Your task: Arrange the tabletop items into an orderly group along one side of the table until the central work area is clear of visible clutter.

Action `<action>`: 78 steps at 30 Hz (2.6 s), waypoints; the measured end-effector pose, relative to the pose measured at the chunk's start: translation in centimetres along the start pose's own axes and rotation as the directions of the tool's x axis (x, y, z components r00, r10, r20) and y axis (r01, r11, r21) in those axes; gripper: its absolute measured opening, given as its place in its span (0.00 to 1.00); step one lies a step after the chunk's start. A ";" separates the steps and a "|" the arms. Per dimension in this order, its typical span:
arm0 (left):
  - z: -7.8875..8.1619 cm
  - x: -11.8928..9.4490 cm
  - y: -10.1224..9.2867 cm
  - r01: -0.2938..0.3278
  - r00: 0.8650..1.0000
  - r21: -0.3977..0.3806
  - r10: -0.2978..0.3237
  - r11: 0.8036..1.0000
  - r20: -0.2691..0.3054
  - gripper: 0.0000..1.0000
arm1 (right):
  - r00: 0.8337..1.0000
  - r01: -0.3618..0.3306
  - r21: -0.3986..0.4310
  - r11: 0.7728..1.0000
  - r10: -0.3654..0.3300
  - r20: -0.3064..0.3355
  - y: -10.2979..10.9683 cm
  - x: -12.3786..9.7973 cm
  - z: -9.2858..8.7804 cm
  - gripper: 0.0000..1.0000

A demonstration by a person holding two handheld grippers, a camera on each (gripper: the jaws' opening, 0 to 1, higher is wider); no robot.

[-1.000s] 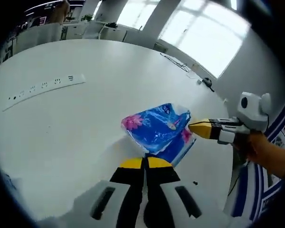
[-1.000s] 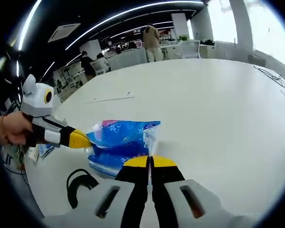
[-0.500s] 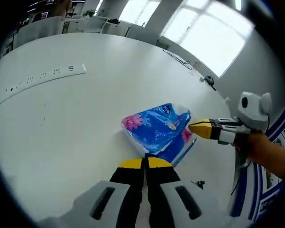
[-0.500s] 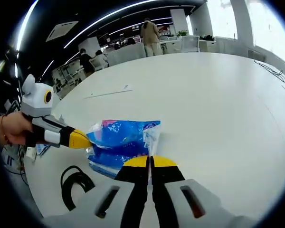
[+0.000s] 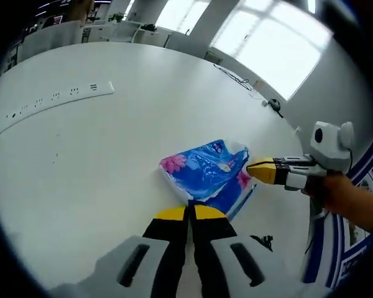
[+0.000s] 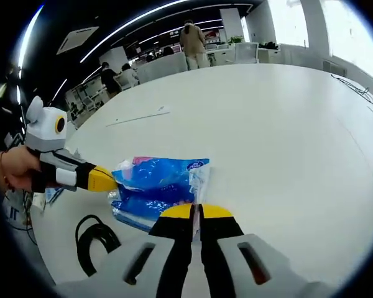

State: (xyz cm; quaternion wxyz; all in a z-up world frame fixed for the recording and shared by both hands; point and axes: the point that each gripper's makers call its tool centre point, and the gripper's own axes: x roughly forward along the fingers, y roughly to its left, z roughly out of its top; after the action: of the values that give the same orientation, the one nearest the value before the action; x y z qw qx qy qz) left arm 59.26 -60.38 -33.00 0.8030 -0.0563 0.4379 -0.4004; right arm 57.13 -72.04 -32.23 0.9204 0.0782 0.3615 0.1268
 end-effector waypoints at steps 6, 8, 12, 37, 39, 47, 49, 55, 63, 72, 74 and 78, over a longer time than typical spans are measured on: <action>-0.1 0.0 0.1 0.003 1.000 0.017 -0.003 1.000 -0.002 0.01 | 1.000 0.006 0.003 1.000 -0.006 -0.004 -0.1 -0.1 -0.1 0.02; -0.2 0.0 0.1 0.003 1.000 0.018 -0.003 1.000 -0.005 0.04 | 1.000 0.007 0.003 1.000 -0.007 -0.003 0.0 -0.1 -0.1 0.02; -0.3 0.0 0.2 0.005 1.000 0.014 -0.005 1.000 -0.008 0.09 | 1.000 0.008 0.006 1.000 -0.008 -0.007 0.0 0.0 -0.3 0.03; 0.2 -0.6 -0.2 0.018 1.000 0.029 -0.018 0.999 0.002 0.25 | 1.000 0.016 0.008 1.000 -0.016 -0.001 -0.2 -0.7 -0.2 0.15; 0.2 -0.8 -0.2 0.017 1.000 0.028 -0.017 0.999 0.003 0.26 | 1.000 0.019 0.003 1.000 -0.019 0.000 -0.2 -0.8 -0.2 0.16; 0.4 -1.5 -0.3 0.012 1.000 0.047 -0.012 0.999 0.007 0.30 | 1.000 0.024 0.006 1.000 -0.024 0.015 -0.2 -1.4 0.1 0.18; 0.5 -1.7 -0.4 0.011 1.000 0.047 -0.011 0.999 0.010 0.32 | 0.999 0.026 0.003 1.000 -0.026 0.021 -0.1 -1.6 0.3 0.18; 0.9 -2.5 -0.7 0.008 1.000 0.051 -0.009 0.999 0.024 0.35 | 0.999 0.025 0.001 1.000 -0.025 0.024 0.2 -1.9 0.5 0.20; 1.8 -3.7 -0.8 -0.001 0.999 0.052 -0.002 0.999 0.053 0.37 | 0.999 0.025 -0.006 1.000 -0.025 0.040 0.7 -2.5 1.4 0.23; 2.6 -5.6 -0.9 -0.014 0.996 0.053 0.009 0.998 0.087 0.38 | 0.998 0.014 -0.015 1.000 -0.013 0.060 1.6 -3.0 2.5 0.26; 2.8 -6.1 -0.8 -0.019 0.995 0.056 0.014 0.998 0.094 0.38 | 0.998 0.009 -0.016 1.000 -0.008 0.066 1.9 -3.1 2.8 0.27; 2.9 -7.2 -0.7 -0.029 0.994 0.055 0.023 0.998 0.110 0.39 | 0.997 0.004 -0.031 1.000 -0.002 0.072 2.5 -3.5 3.3 0.29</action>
State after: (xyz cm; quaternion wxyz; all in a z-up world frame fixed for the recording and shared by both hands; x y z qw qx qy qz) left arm 58.91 -56.57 -26.15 0.8321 -0.0495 0.3825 -0.3986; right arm 56.47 -70.79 -26.99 0.9341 0.0678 0.3262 0.1283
